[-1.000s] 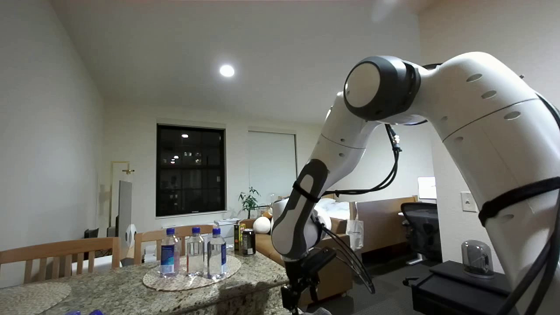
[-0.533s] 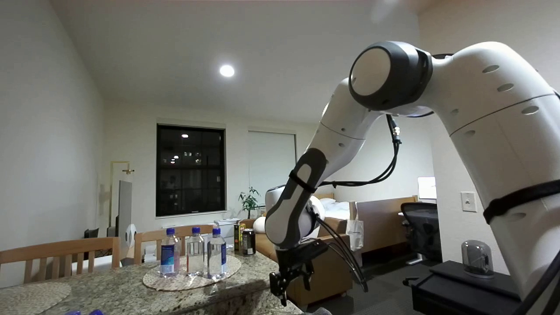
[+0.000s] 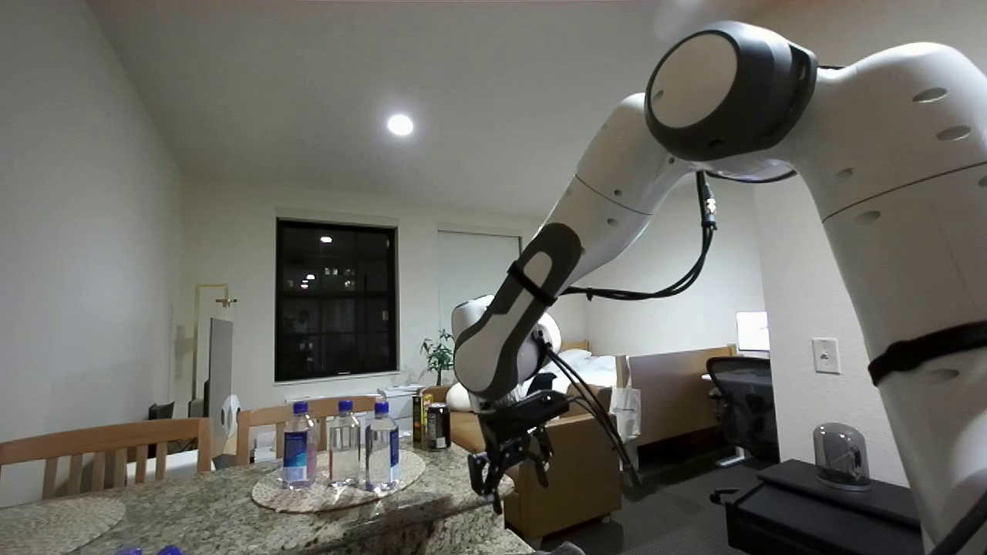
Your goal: Unfold the cloth on the counter
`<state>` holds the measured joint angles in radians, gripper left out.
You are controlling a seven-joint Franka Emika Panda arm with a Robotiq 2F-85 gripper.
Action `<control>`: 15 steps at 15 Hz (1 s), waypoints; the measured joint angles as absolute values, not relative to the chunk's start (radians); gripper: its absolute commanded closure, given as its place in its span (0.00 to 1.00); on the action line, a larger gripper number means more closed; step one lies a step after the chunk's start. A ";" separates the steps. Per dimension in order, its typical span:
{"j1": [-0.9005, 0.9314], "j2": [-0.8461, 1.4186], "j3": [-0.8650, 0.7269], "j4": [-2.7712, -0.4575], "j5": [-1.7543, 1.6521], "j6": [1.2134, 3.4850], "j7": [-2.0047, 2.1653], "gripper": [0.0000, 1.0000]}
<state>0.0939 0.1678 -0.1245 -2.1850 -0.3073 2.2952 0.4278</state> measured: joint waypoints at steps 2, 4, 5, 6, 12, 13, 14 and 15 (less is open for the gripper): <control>0.092 0.140 -0.118 -2.172 -0.307 2.224 0.427 0.00; 0.089 0.115 -0.114 -2.155 -0.307 2.158 0.419 0.00; 0.085 0.104 -0.111 -2.147 -0.307 2.126 0.408 0.00; 0.080 0.094 -0.107 -2.138 -0.307 2.092 0.392 0.00; 0.051 0.071 -0.095 -2.097 -0.305 1.933 0.279 0.00; 0.047 0.070 -0.094 -2.092 -0.305 1.912 0.256 0.00; 0.042 0.071 -0.092 -2.088 -0.305 1.892 0.232 0.00; 0.039 0.070 -0.092 -2.083 -0.305 1.872 0.208 0.00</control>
